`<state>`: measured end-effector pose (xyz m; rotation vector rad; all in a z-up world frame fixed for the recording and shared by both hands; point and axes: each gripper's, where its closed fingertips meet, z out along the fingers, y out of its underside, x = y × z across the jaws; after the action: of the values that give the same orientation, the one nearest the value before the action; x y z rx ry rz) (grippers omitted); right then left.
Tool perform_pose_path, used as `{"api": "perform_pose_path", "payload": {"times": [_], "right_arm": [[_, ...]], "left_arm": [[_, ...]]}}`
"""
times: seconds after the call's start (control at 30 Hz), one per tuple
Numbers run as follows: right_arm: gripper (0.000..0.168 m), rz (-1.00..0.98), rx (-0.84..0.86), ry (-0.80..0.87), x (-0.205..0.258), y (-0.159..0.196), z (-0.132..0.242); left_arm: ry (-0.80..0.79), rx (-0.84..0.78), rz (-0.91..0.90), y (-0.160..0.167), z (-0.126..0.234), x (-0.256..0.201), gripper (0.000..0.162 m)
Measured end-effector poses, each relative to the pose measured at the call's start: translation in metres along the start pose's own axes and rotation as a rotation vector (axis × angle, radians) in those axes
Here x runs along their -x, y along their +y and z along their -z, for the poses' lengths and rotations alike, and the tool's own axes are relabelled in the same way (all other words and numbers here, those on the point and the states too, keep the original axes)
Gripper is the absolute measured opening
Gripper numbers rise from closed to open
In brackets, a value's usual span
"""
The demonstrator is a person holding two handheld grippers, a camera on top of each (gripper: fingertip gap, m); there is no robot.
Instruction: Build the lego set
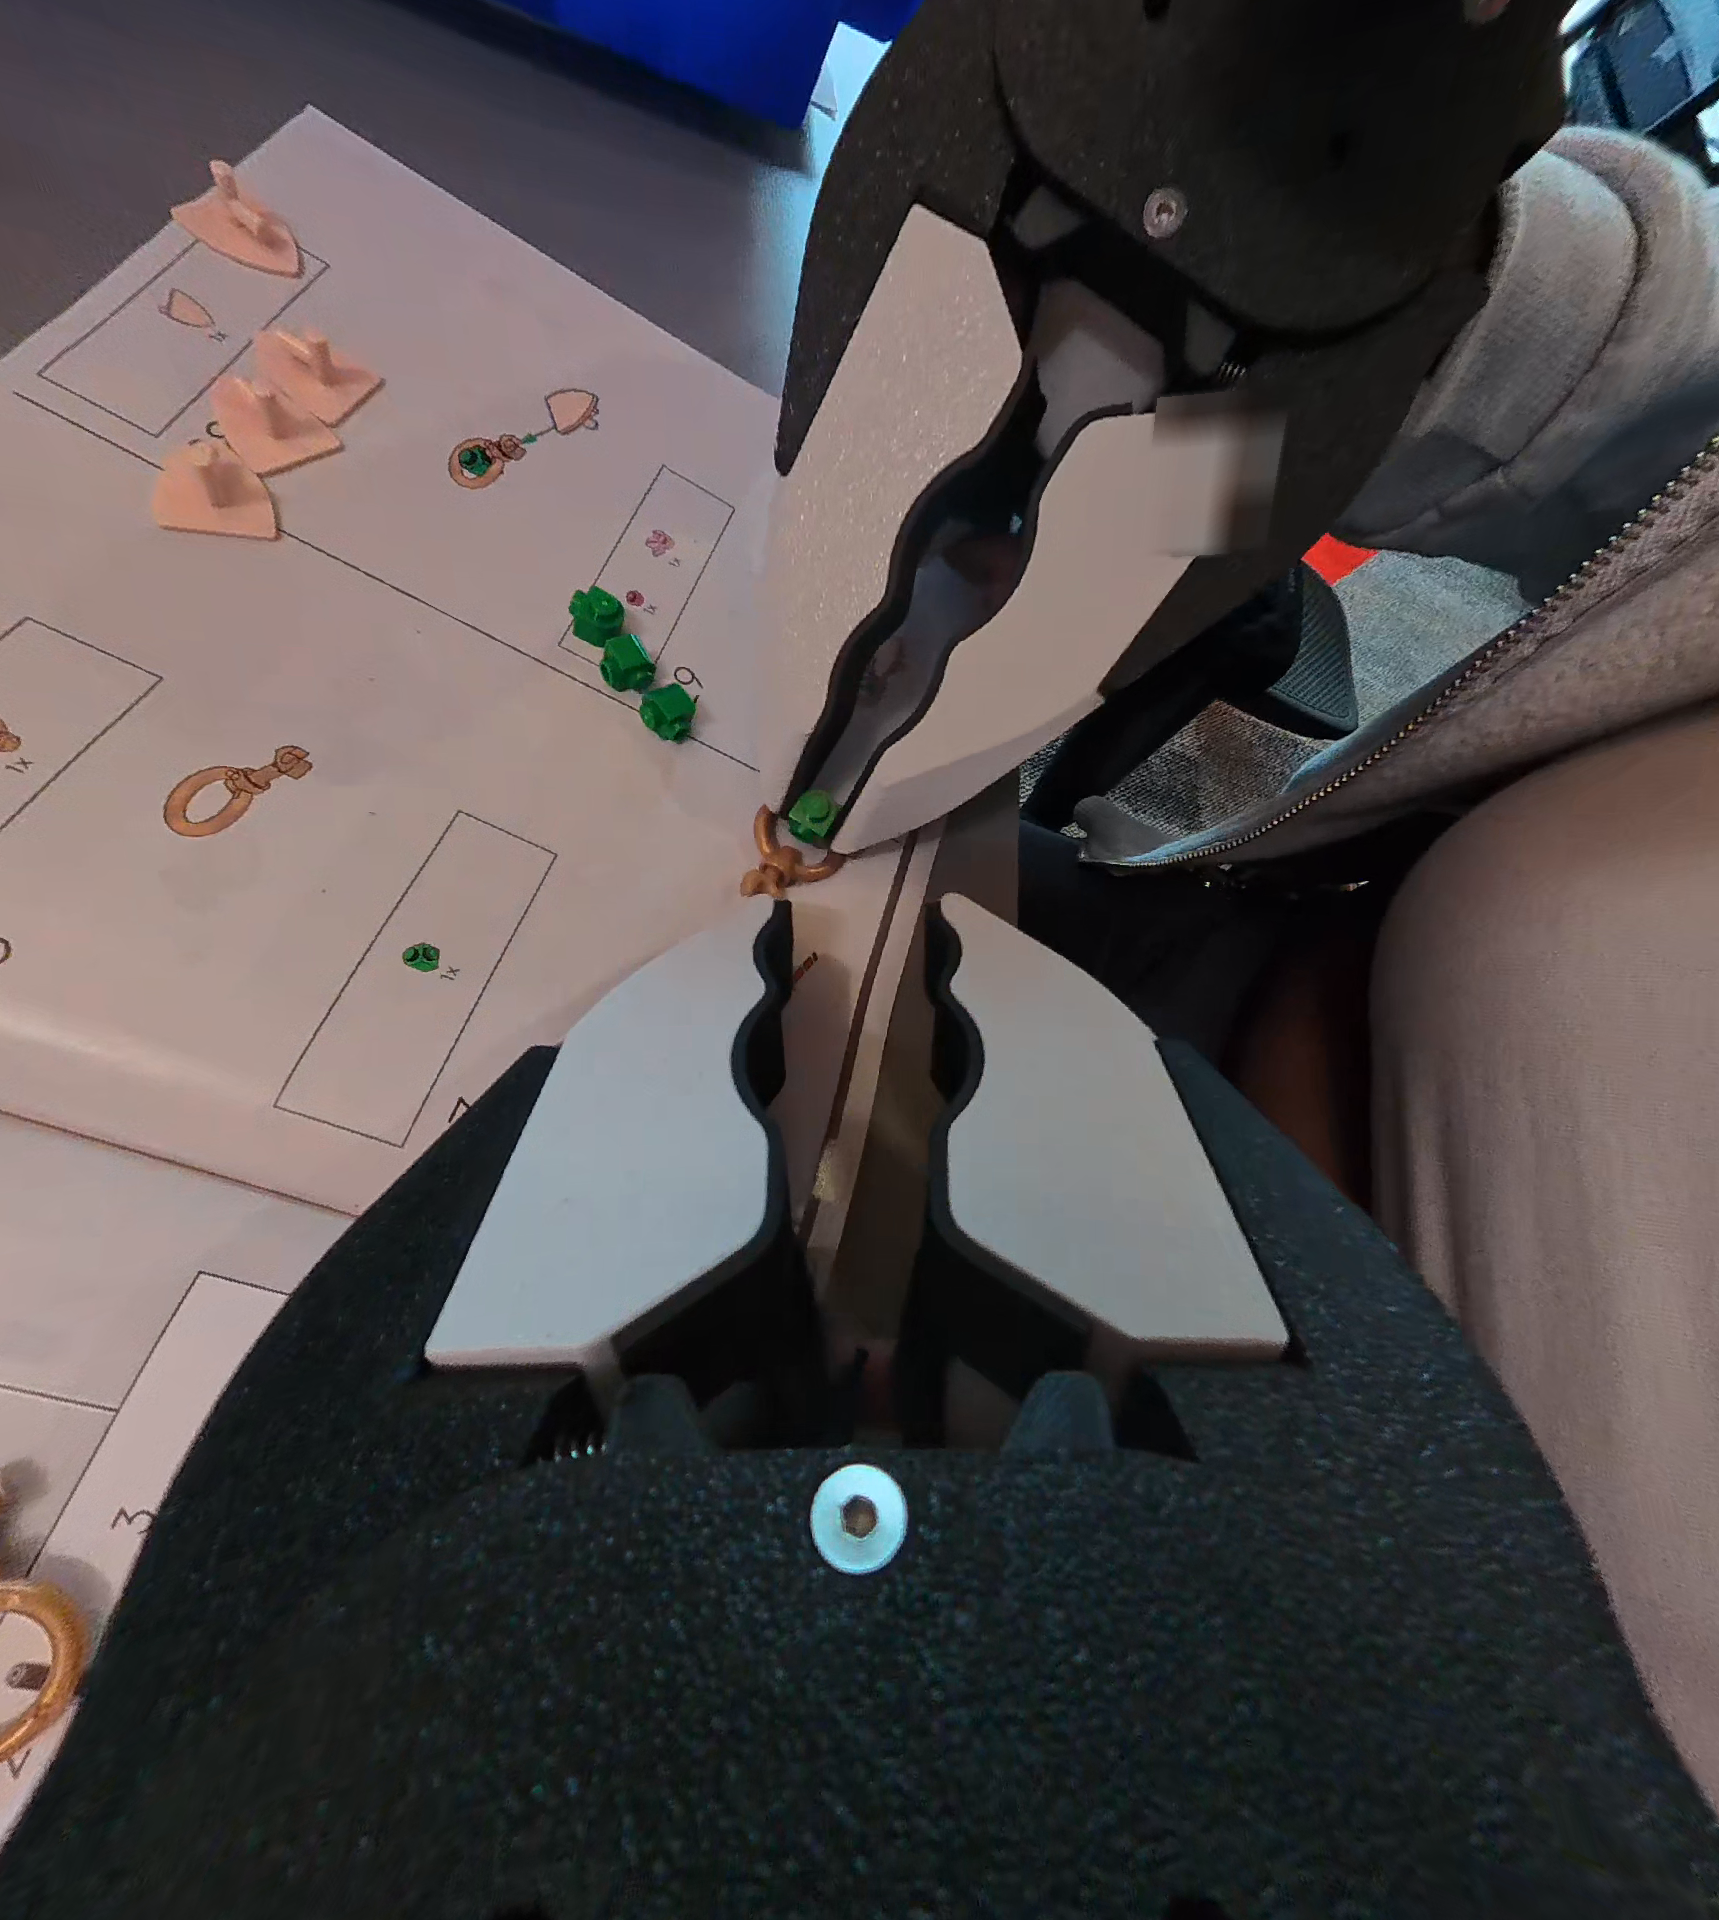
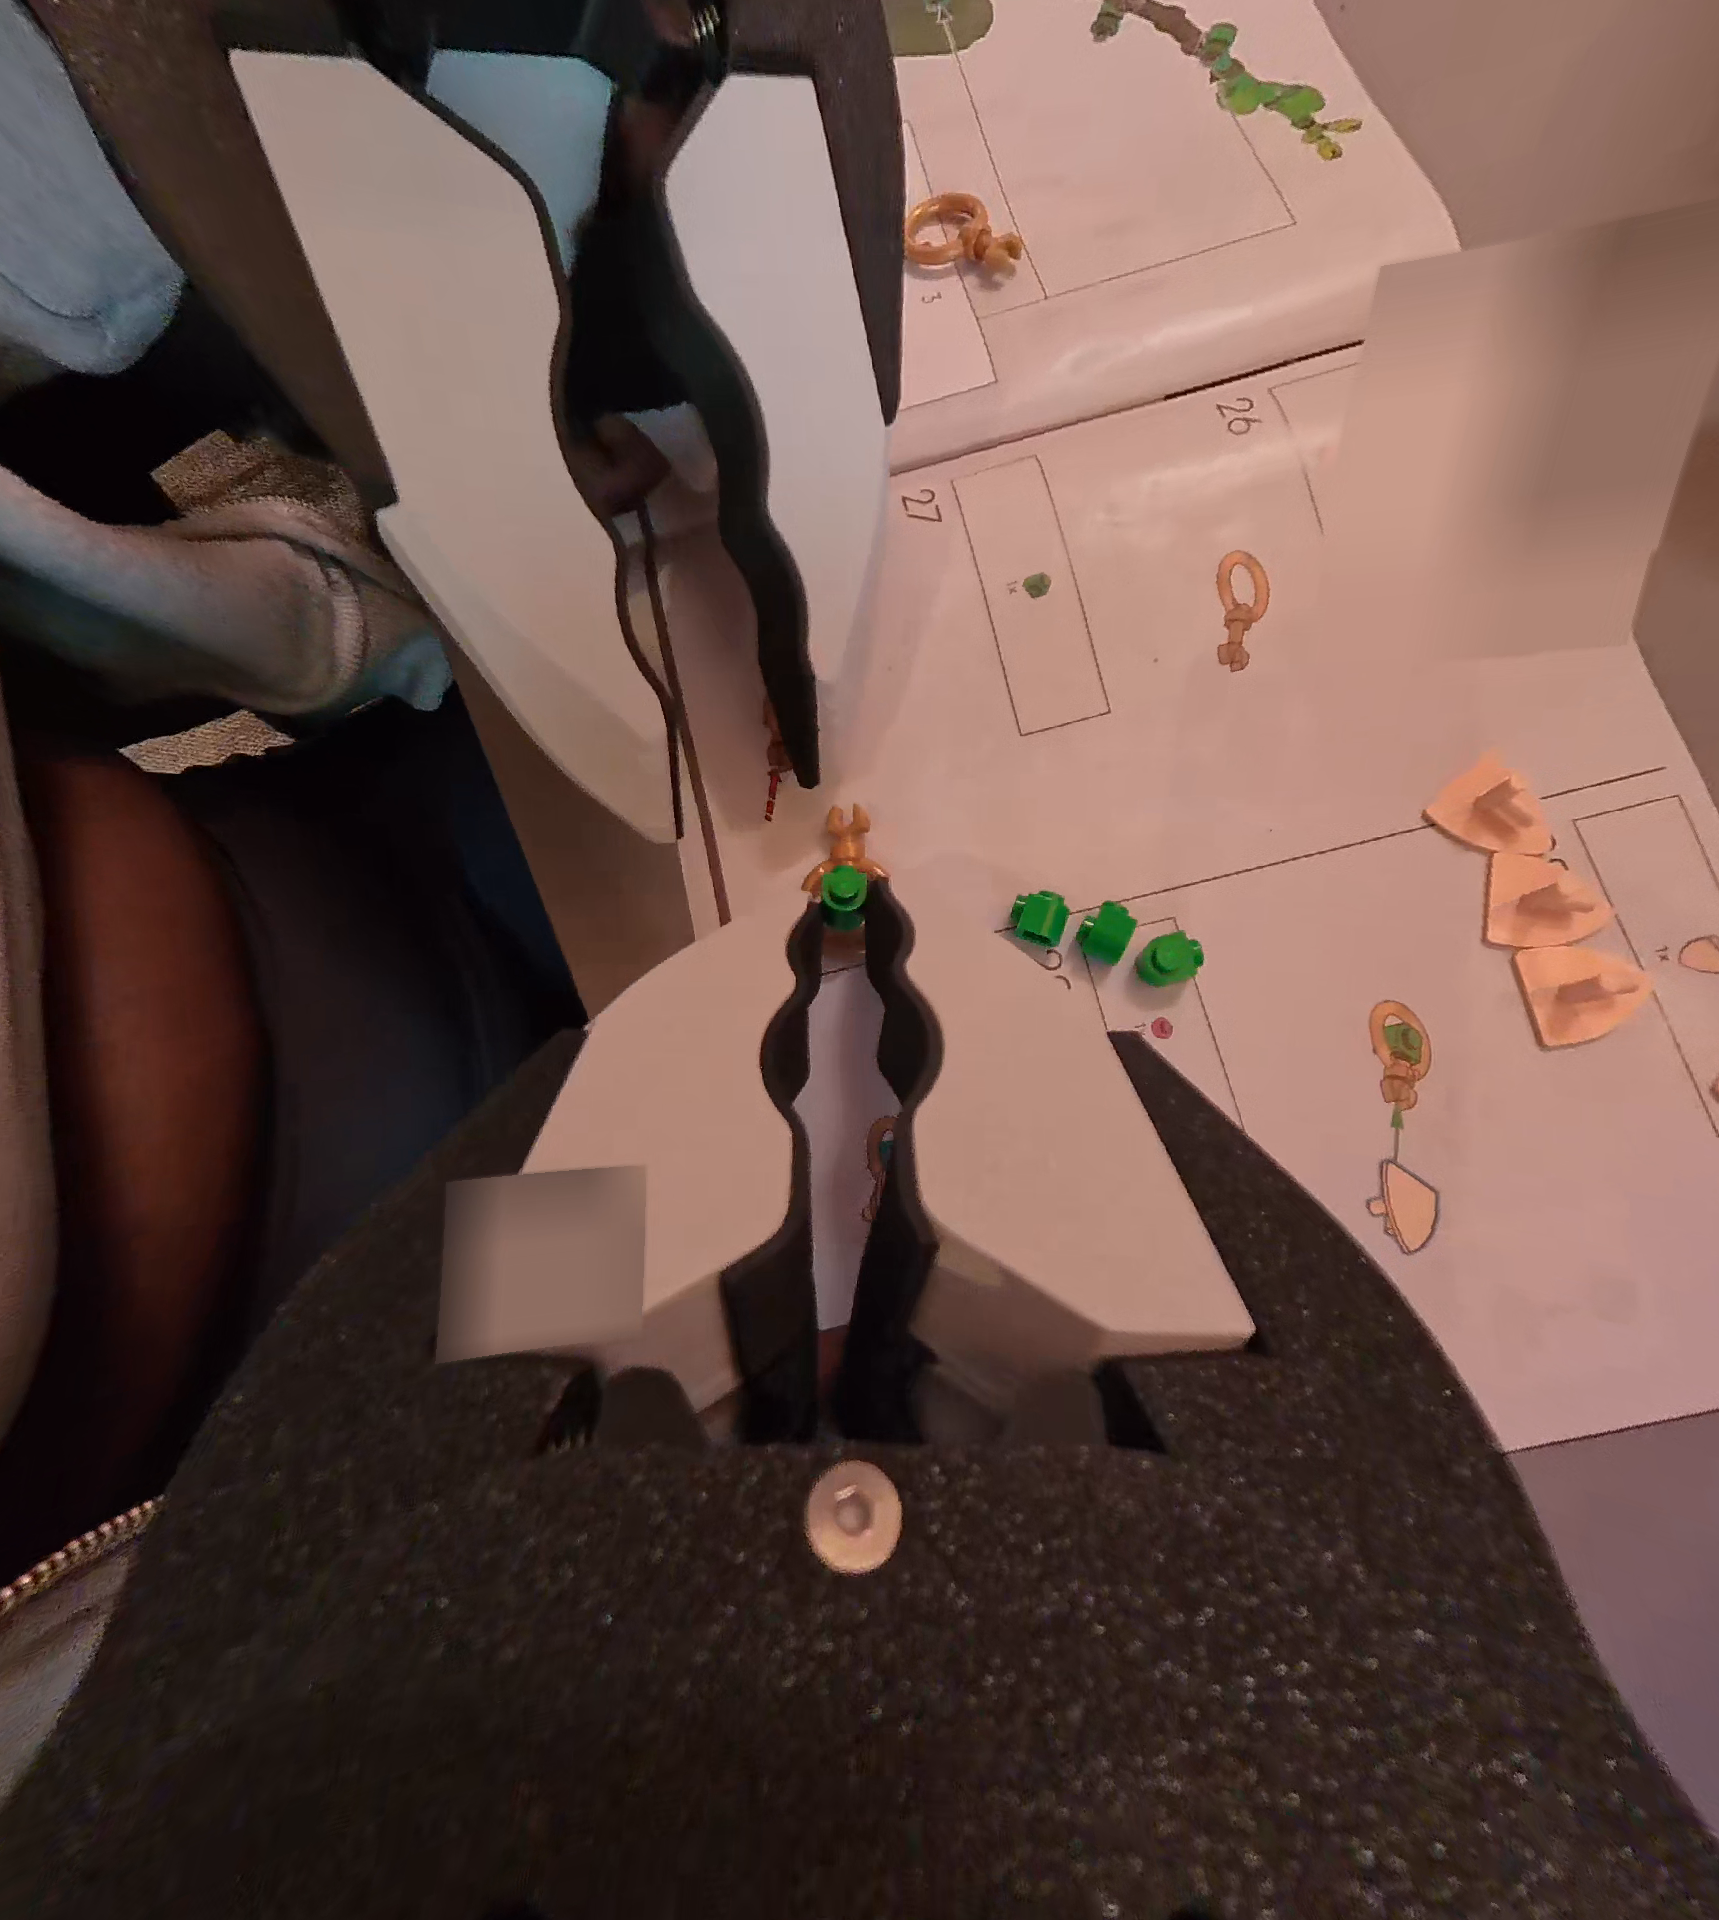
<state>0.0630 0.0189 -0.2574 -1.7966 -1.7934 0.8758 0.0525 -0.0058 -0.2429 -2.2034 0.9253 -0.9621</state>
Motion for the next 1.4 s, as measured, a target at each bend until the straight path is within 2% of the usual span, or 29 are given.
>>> {"api": "perform_pose_path", "payload": {"times": [0.23,0.6,0.8,1.03,1.17,1.3,1.4], "right_arm": [[0.008,0.005,0.035,-0.005,0.001,0.001,0.000],[0.010,0.012,0.067,0.008,-0.001,0.001,-0.001],[0.017,0.027,0.070,0.017,0.000,-0.002,0.000],[0.020,0.027,0.083,0.055,-0.008,0.002,0.006],[0.007,0.153,0.074,0.087,-0.011,-0.001,0.011],[0.006,0.386,0.105,0.062,-0.009,0.001,0.009],[0.007,0.435,0.096,0.010,-0.011,-0.004,0.007]], "left_arm": [[0.064,-0.087,-0.014,-0.015,0.001,-0.011,0.023],[0.037,-0.013,-0.055,-0.012,-0.014,-0.009,0.021],[0.024,0.038,-0.042,-0.004,-0.017,-0.006,0.024],[0.019,-0.020,-0.024,-0.013,-0.004,-0.005,0.025],[-0.027,-0.034,0.006,-0.013,0.007,0.004,0.025],[-0.010,-0.008,0.021,-0.007,0.001,0.002,0.029],[0.008,0.012,0.022,-0.005,-0.004,0.000,0.034]]}}
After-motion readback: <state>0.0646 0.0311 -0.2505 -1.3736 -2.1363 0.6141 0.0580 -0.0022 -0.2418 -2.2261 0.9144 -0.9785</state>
